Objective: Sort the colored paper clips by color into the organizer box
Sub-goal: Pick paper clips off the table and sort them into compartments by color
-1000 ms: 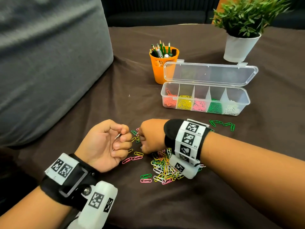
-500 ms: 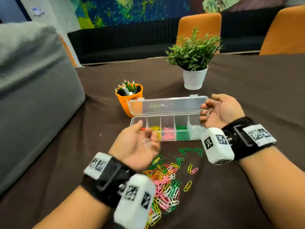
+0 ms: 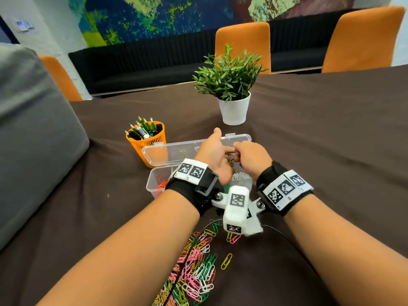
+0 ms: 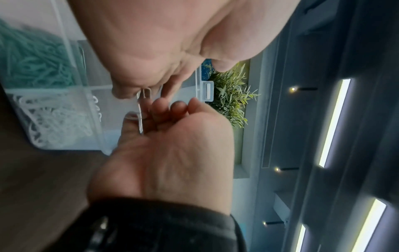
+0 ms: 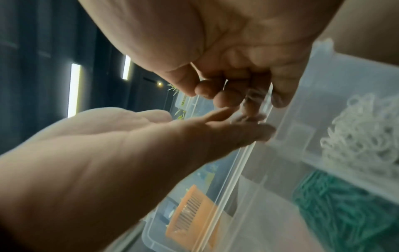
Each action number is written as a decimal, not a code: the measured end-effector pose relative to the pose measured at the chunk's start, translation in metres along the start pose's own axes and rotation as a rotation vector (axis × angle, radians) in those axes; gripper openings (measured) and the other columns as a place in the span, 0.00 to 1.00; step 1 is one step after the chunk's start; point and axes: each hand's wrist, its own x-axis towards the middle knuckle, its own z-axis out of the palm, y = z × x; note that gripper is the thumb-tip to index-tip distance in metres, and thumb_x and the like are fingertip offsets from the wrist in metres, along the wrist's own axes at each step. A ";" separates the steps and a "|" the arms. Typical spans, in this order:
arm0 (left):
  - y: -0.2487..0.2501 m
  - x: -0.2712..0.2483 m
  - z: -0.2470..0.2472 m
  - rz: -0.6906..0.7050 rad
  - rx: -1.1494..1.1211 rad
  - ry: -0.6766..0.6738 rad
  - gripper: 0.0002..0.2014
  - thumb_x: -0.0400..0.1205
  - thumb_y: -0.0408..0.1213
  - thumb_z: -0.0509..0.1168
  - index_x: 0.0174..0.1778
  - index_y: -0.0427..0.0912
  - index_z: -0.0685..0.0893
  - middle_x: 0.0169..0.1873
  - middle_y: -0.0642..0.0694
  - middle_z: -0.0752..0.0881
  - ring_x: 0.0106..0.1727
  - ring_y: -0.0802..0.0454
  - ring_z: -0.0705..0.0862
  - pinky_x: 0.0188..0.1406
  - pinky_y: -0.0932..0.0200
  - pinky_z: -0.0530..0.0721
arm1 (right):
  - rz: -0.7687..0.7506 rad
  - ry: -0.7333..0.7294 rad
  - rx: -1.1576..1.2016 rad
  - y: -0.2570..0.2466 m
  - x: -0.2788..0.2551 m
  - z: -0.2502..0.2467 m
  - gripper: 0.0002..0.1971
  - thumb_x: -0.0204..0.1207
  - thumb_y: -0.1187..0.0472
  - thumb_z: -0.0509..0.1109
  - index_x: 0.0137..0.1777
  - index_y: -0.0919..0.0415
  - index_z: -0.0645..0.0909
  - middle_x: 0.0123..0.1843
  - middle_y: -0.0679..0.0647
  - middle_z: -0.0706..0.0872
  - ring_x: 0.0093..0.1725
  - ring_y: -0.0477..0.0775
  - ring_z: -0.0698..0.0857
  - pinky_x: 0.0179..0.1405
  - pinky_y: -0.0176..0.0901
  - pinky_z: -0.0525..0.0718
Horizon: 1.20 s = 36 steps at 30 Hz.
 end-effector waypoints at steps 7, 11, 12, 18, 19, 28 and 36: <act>0.000 0.001 -0.015 0.025 0.053 -0.010 0.40 0.84 0.67 0.51 0.60 0.26 0.79 0.43 0.40 0.71 0.34 0.48 0.69 0.33 0.56 0.68 | -0.046 -0.155 -0.408 -0.017 -0.008 -0.018 0.04 0.81 0.61 0.65 0.46 0.60 0.78 0.58 0.63 0.87 0.60 0.64 0.84 0.58 0.50 0.76; 0.007 -0.027 -0.027 0.096 0.192 -0.072 0.27 0.88 0.58 0.55 0.57 0.35 0.84 0.52 0.38 0.83 0.53 0.44 0.82 0.54 0.53 0.81 | -0.090 -0.142 -0.409 -0.016 -0.012 -0.025 0.11 0.76 0.61 0.66 0.31 0.58 0.76 0.48 0.63 0.91 0.50 0.63 0.89 0.56 0.58 0.86; 0.009 -0.043 -0.034 0.137 0.259 -0.094 0.22 0.88 0.54 0.57 0.54 0.38 0.85 0.51 0.40 0.84 0.52 0.45 0.84 0.53 0.54 0.82 | -0.081 -0.102 -0.381 -0.014 -0.014 -0.026 0.10 0.74 0.60 0.67 0.32 0.61 0.81 0.43 0.61 0.91 0.45 0.63 0.90 0.51 0.59 0.88; 0.008 -0.131 -0.110 0.284 1.011 -0.172 0.10 0.85 0.42 0.67 0.52 0.37 0.85 0.49 0.40 0.89 0.48 0.47 0.88 0.42 0.58 0.88 | -0.120 -0.197 -0.609 -0.008 -0.020 -0.035 0.08 0.77 0.58 0.68 0.38 0.58 0.83 0.41 0.51 0.87 0.45 0.55 0.83 0.40 0.43 0.72; 0.005 -0.143 -0.126 0.295 1.113 -0.175 0.11 0.83 0.43 0.70 0.52 0.38 0.86 0.49 0.40 0.90 0.49 0.47 0.89 0.49 0.53 0.88 | -0.124 -0.204 -0.623 -0.007 -0.019 -0.035 0.07 0.76 0.59 0.69 0.39 0.58 0.84 0.41 0.50 0.86 0.46 0.55 0.83 0.42 0.42 0.72; -0.050 -0.221 -0.218 0.266 1.695 -0.038 0.03 0.77 0.43 0.75 0.45 0.54 0.88 0.37 0.59 0.87 0.40 0.63 0.85 0.41 0.66 0.80 | -0.339 -0.649 -0.609 -0.022 -0.123 0.003 0.03 0.68 0.57 0.78 0.38 0.49 0.87 0.32 0.44 0.88 0.34 0.44 0.84 0.42 0.40 0.81; -0.097 -0.230 -0.214 0.492 1.739 -0.288 0.08 0.79 0.48 0.72 0.54 0.59 0.89 0.45 0.60 0.84 0.47 0.62 0.81 0.41 0.73 0.74 | -0.491 -0.854 -0.825 -0.002 -0.148 0.033 0.10 0.72 0.57 0.74 0.50 0.42 0.86 0.43 0.39 0.88 0.43 0.39 0.84 0.49 0.39 0.82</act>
